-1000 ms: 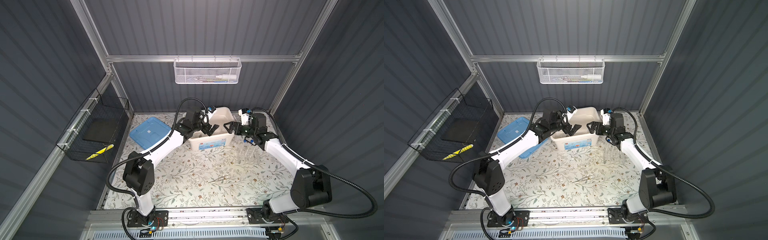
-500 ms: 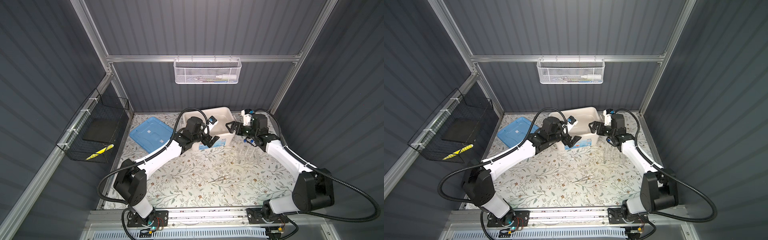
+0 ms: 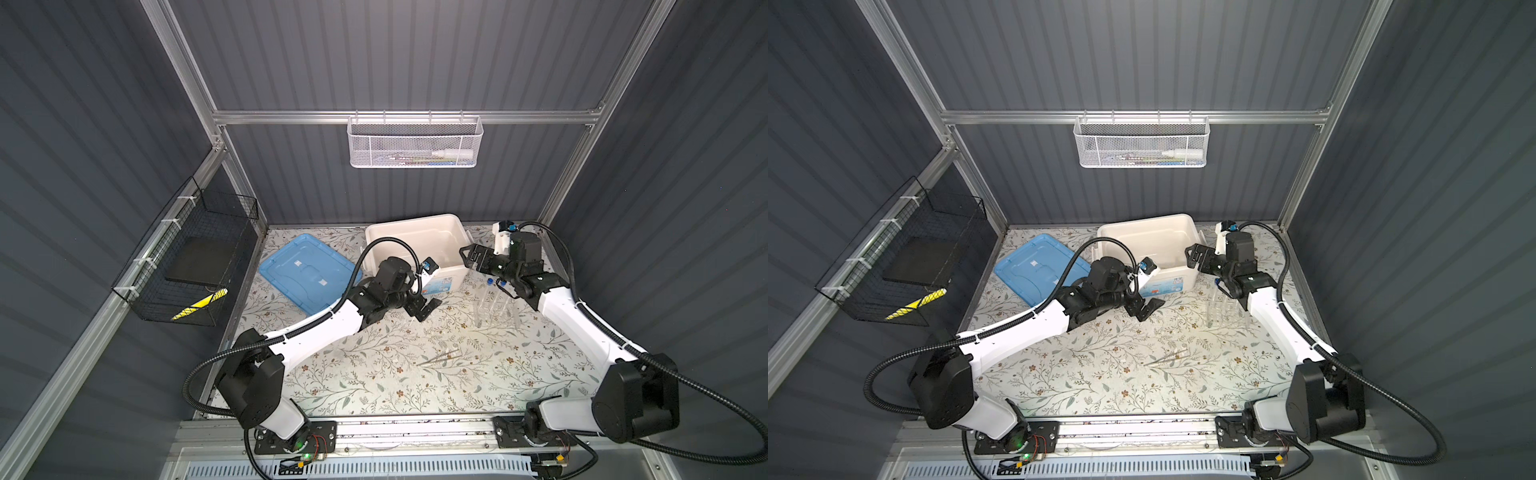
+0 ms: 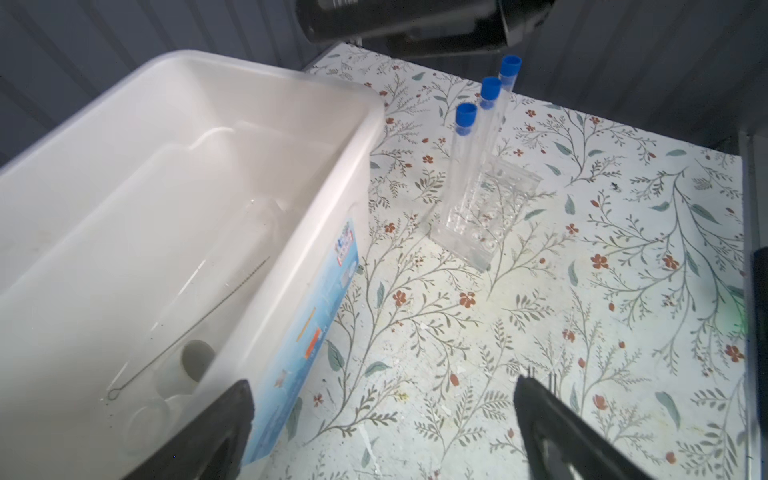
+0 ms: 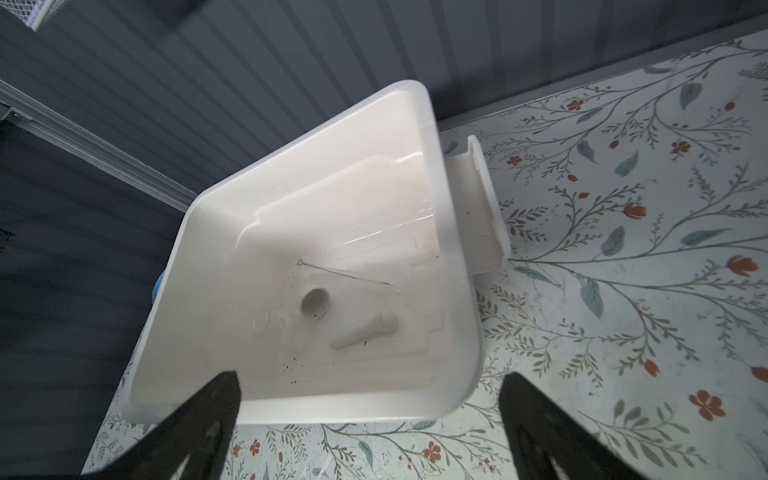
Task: Organize the chemistry lab equipment
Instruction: 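Raise the left gripper out of the bin and move it over the metal tweezers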
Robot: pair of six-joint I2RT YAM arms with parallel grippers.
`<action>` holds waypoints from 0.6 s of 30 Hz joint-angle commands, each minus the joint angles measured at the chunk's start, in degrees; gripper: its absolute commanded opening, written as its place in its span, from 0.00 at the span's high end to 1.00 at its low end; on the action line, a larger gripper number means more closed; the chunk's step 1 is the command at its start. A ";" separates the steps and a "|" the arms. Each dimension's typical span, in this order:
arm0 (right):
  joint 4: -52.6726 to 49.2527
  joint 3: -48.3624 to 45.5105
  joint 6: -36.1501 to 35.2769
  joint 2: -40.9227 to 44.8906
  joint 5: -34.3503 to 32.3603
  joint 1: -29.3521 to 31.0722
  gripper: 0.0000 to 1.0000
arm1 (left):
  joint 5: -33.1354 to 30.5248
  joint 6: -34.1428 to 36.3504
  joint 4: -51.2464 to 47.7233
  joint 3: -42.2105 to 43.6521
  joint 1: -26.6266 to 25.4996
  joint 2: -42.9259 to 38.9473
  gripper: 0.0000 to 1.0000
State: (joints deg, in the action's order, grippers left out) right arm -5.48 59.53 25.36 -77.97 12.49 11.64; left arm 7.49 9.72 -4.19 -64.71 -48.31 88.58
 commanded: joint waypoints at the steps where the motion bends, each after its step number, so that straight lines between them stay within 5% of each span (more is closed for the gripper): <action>1: -1.27 -0.47 0.65 1.02 -1.77 -0.29 0.01 | 2.07 -1.54 -0.38 2.32 -2.43 0.65 0.00; 18: -1.64 0.24 0.45 -0.13 -2.73 -0.30 0.01 | 2.10 2.54 -3.38 3.32 -12.39 11.66 0.02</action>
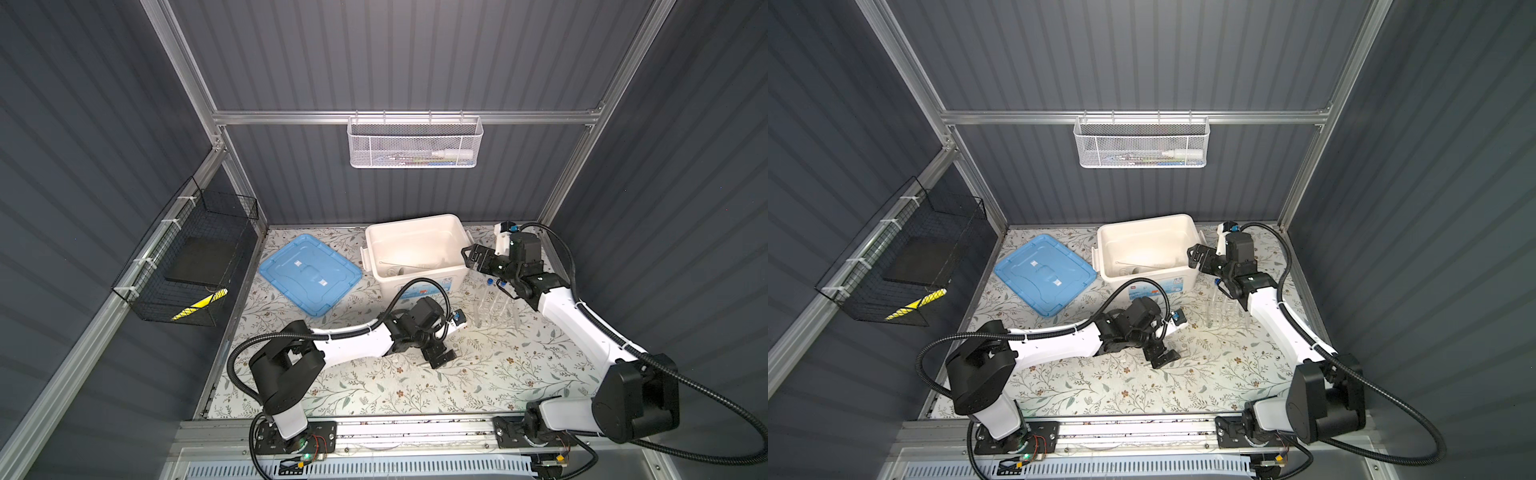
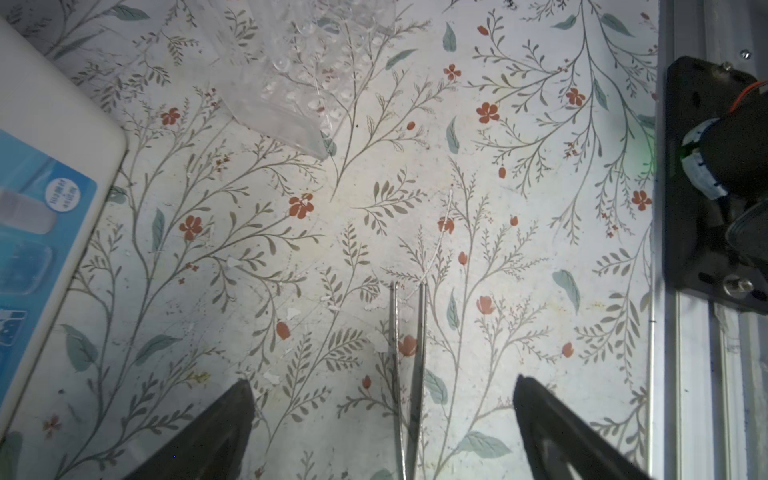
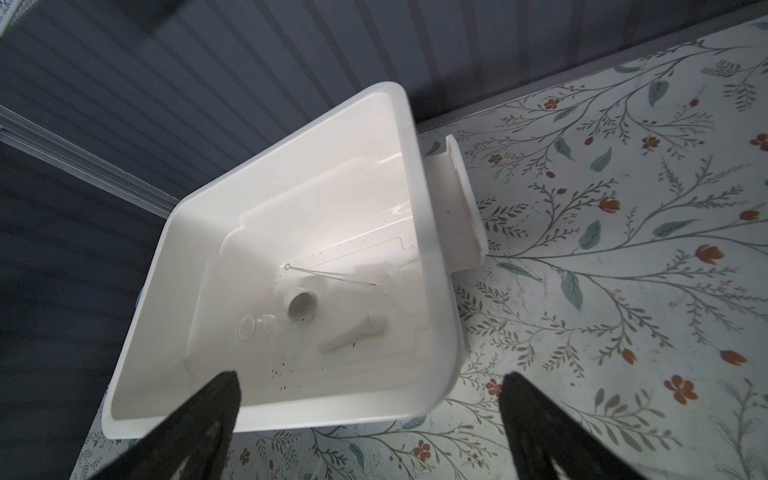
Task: Organize the chemistry lab equipment
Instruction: 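Raise the left gripper out of the bin and move it over the metal tweezers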
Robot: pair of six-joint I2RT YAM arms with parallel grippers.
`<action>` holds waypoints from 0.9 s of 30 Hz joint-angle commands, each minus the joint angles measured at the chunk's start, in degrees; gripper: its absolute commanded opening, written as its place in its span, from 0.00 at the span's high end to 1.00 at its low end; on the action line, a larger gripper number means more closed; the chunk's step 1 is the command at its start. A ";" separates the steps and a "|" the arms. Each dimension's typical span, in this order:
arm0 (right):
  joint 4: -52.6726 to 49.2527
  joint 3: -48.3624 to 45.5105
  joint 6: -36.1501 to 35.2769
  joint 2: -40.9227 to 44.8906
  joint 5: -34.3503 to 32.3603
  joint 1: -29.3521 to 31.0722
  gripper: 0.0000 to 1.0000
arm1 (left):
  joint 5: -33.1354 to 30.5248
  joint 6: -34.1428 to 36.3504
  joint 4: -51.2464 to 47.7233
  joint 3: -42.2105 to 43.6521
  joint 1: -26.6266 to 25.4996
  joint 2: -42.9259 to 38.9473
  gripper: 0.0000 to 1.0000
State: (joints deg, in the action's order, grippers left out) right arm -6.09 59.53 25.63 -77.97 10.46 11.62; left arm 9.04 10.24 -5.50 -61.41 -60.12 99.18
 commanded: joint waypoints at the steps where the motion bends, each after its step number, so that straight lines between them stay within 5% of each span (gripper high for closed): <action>1: -1.03 0.24 0.21 -0.16 -0.70 -0.25 0.01 | 0.32 2.43 -2.54 -0.12 -0.78 1.64 0.03; 16: -0.94 0.15 0.17 -0.78 -0.79 -0.28 0.01 | -0.51 4.93 -7.18 -1.80 -1.10 7.91 0.24; 27: -0.86 0.32 -0.02 -1.21 -0.88 -0.28 0.01 | -1.81 3.73 -9.17 -4.69 -1.09 11.82 0.66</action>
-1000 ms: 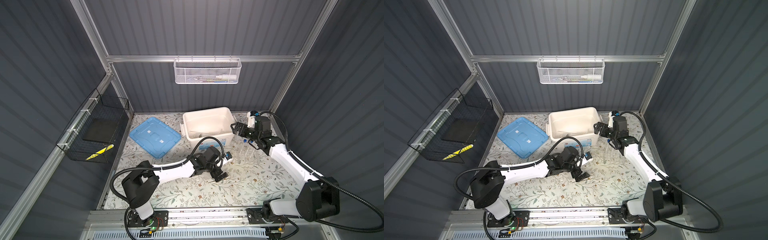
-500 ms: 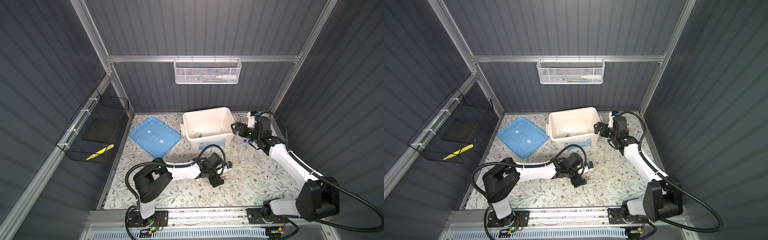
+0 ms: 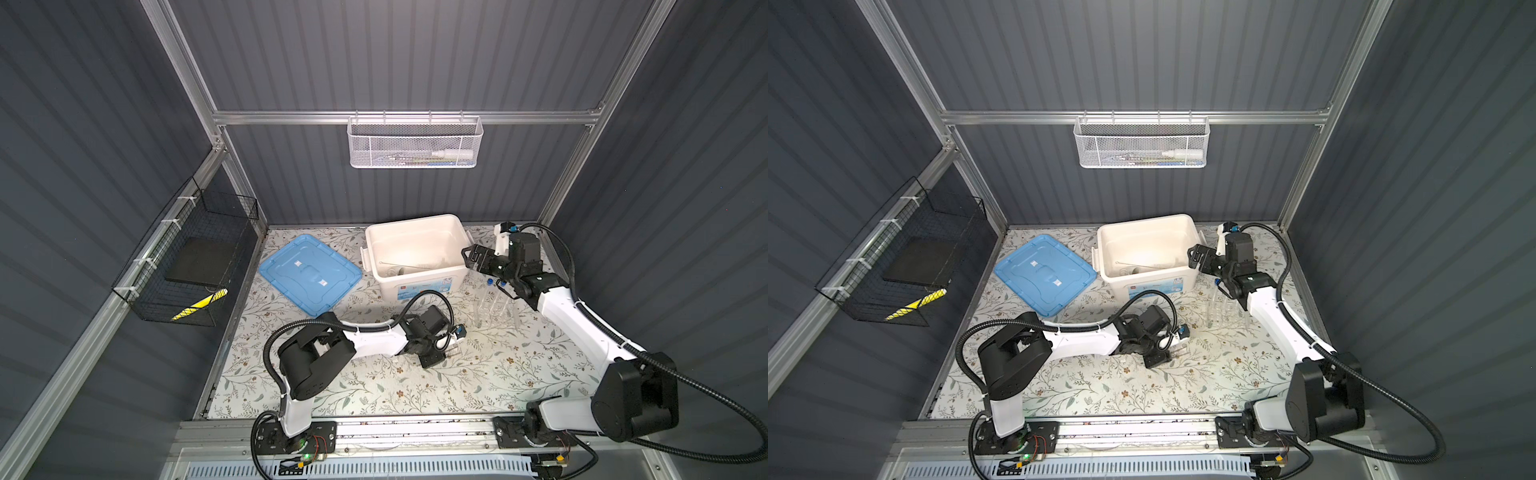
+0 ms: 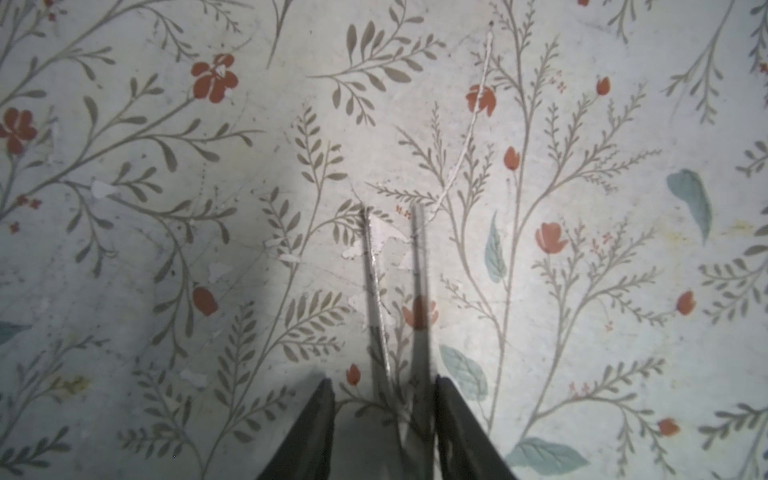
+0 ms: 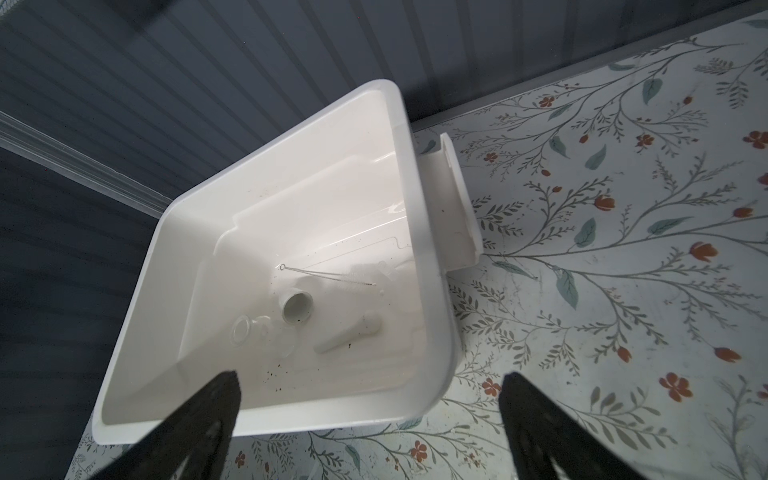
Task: Organize the chemistry lab equipment
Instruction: 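Raise the left gripper out of the bin and move it over the metal tweezers, then lower the left gripper and close it on the tweezers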
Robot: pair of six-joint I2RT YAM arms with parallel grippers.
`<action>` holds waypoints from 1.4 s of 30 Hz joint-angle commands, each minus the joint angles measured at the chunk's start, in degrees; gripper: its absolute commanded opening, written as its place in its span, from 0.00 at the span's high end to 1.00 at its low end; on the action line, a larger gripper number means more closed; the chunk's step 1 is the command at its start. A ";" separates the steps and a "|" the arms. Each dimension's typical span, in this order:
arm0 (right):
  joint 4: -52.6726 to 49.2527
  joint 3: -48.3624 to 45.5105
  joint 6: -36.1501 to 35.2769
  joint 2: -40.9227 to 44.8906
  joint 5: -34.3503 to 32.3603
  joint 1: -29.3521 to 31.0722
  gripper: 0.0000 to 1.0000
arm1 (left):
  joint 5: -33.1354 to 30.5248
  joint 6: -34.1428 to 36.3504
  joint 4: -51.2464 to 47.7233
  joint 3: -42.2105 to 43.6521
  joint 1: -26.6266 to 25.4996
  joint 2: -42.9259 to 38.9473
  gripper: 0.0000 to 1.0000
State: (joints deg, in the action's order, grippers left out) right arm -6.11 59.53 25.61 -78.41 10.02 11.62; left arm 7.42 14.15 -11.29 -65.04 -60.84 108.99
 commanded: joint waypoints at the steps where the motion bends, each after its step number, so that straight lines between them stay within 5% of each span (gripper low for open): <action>1: -0.78 0.33 0.00 -0.78 -0.49 -0.30 0.01 | -0.34 -0.24 -3.61 -1.21 -0.32 2.31 0.68; 15: -0.57 0.32 0.14 -1.48 -0.09 -0.45 0.01 | -11.19 -6.20 -3.25 -2.17 1.06 4.73 0.88; 28: -0.39 0.41 0.24 -1.66 0.18 -0.54 0.01 | -12.27 -10.46 -4.01 -8.09 8.55 7.46 0.90; 34: -0.66 0.33 0.04 -1.32 -0.07 -0.63 0.01 | -12.19 -11.82 -4.66 -9.40 8.78 8.58 0.85; 42: -0.22 0.57 0.48 -1.82 0.61 -0.63 0.01 | -10.83 -13.01 -3.52 -7.61 8.79 6.75 0.64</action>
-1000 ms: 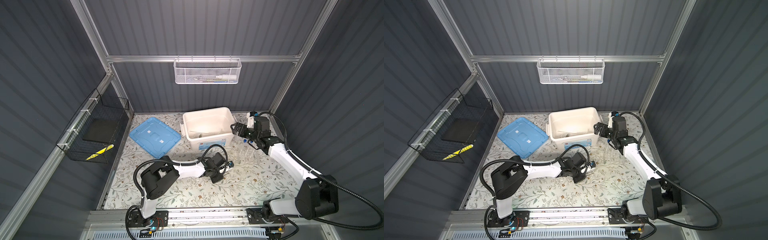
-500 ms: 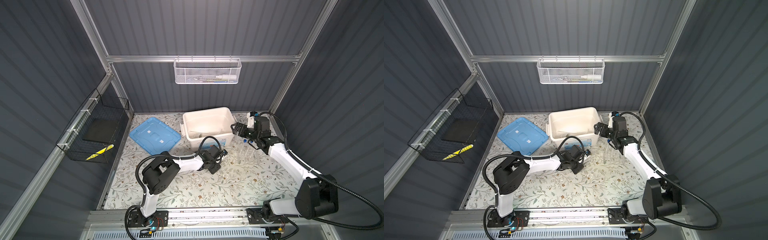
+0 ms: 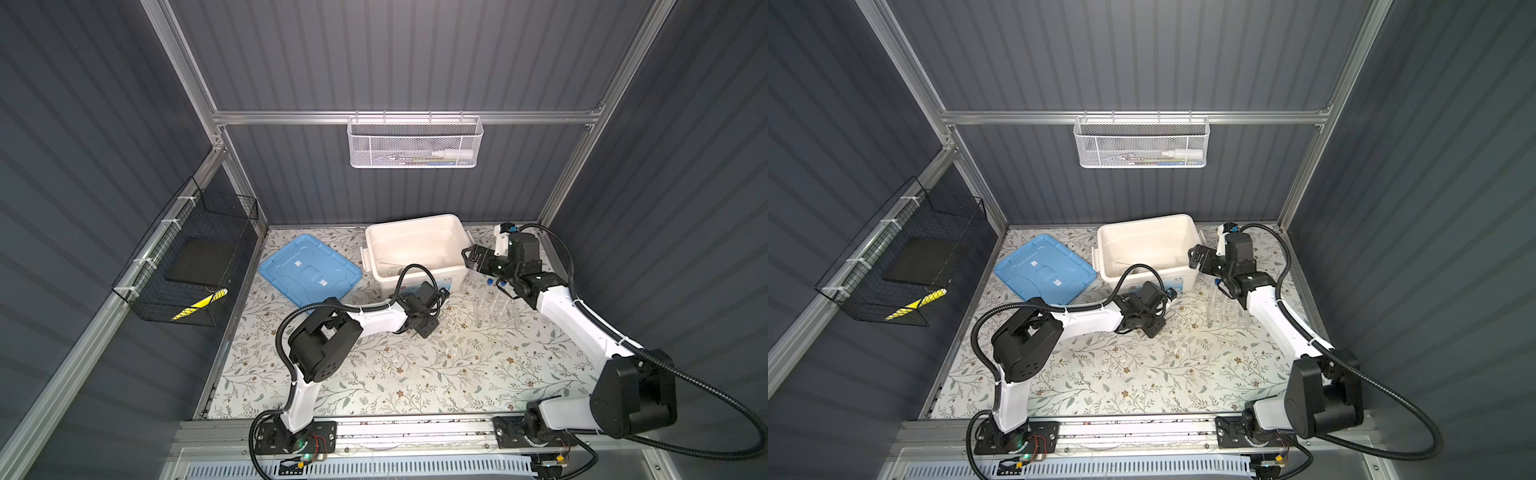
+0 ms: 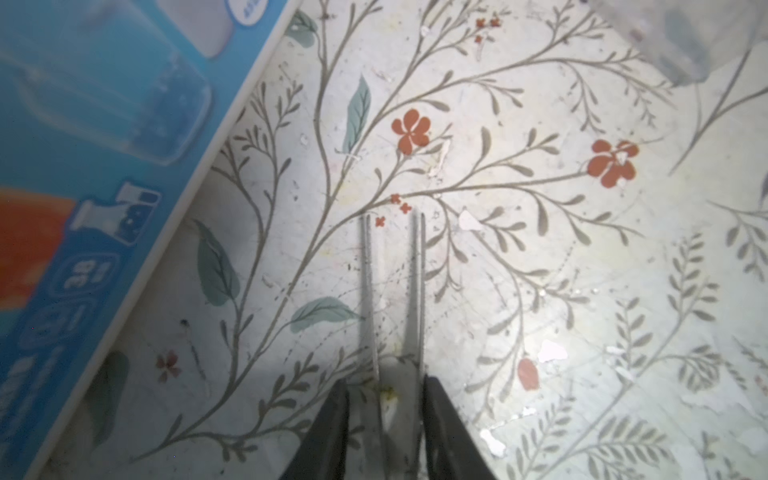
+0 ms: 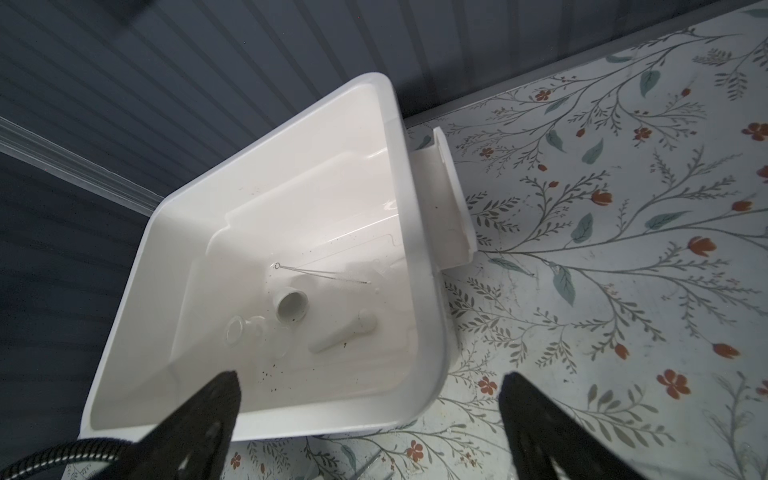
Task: Organize the chemistry lab equipment
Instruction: 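Lower the left gripper and close it on the tweezers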
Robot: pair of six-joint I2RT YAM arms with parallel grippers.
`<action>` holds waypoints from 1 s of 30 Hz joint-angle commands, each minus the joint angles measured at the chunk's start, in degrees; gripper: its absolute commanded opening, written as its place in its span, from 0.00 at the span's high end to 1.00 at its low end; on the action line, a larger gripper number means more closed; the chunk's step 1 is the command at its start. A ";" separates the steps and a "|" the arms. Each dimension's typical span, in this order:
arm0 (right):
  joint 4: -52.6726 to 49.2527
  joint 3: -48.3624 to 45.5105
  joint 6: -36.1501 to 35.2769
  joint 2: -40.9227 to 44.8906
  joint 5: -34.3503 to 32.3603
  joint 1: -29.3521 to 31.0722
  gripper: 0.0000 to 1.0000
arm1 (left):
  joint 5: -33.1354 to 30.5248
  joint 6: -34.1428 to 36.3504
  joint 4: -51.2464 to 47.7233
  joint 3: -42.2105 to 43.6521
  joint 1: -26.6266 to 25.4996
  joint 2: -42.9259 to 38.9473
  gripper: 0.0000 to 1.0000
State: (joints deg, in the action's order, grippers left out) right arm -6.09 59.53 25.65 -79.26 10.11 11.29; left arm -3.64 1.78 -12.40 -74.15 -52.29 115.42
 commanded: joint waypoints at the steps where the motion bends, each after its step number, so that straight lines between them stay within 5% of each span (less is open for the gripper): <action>1: -0.24 0.63 0.45 -1.06 0.64 -0.30 0.01 | 0.30 -0.64 -2.40 1.66 0.20 0.01 0.62; 8: -0.24 0.85 0.54 -1.25 0.98 -0.26 0.01 | 1.13 -1.31 -1.92 2.90 0.22 -3.01 0.48; 17: -0.22 1.22 0.72 -1.50 1.36 -0.30 0.01 | 3.91 0.36 -2.92 5.24 0.10 -3.78 0.47; 30: -0.67 1.78 0.54 -1.33 1.36 -0.30 0.01 | 6.24 1.68 -6.17 2.73 0.06 0.28 0.69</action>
State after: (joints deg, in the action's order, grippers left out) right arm -6.07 59.66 25.98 -80.31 11.18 11.29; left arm 0.71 2.63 -13.15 -70.87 -52.03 112.79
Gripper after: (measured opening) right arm 0.989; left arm 0.317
